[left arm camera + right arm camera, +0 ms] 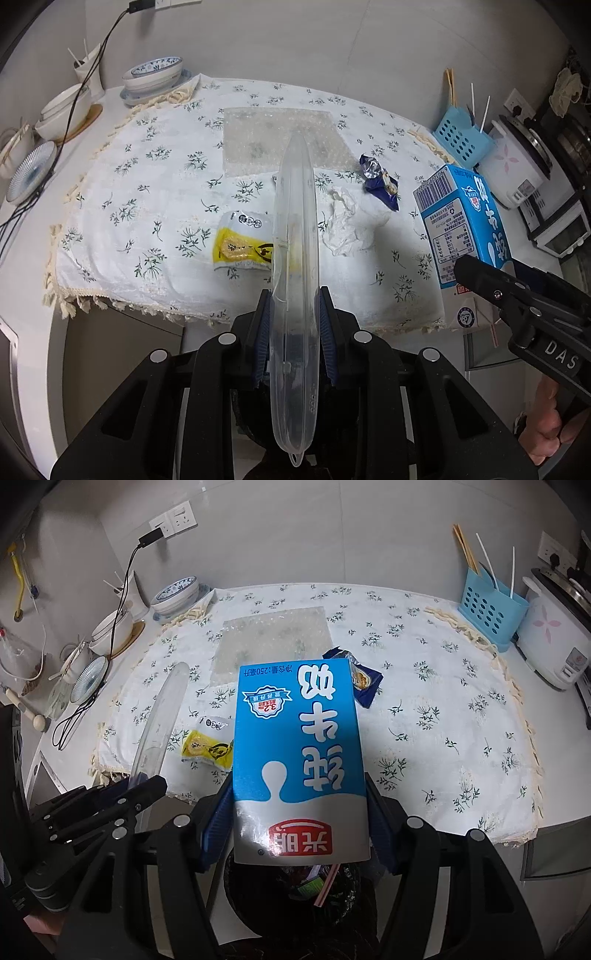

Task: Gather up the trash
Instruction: 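Lift the clear tube and milk carton and carry them toward the black bin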

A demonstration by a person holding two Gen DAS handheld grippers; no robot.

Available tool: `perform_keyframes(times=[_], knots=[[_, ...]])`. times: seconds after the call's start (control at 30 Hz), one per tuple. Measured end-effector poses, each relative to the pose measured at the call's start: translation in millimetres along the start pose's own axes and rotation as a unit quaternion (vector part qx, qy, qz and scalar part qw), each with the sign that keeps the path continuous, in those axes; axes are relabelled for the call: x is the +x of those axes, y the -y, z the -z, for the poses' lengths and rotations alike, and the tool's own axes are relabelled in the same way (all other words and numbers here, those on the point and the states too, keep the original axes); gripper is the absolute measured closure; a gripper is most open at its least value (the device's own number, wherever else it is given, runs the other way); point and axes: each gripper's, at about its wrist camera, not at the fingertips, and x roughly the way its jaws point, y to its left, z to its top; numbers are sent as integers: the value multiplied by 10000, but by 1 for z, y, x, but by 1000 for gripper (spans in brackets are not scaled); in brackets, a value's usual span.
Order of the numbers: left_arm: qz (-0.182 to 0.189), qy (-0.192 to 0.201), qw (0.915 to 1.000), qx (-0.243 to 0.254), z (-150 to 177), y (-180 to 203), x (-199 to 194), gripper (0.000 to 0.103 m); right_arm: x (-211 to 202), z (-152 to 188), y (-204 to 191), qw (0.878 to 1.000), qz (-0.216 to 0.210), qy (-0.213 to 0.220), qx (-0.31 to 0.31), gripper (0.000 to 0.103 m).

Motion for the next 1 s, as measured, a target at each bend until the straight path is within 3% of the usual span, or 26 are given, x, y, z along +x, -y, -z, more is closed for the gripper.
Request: perform_keyframes(times=[0.53, 1.0], knots=[[71, -212, 9997, 43, 39, -3, -1, 79, 1, 33, -2, 9999, -10, -84, -79, 42], [61, -557, 9984, 93, 75, -9, 23, 79, 22, 69, -1, 9989, 12, -392, -257, 42]])
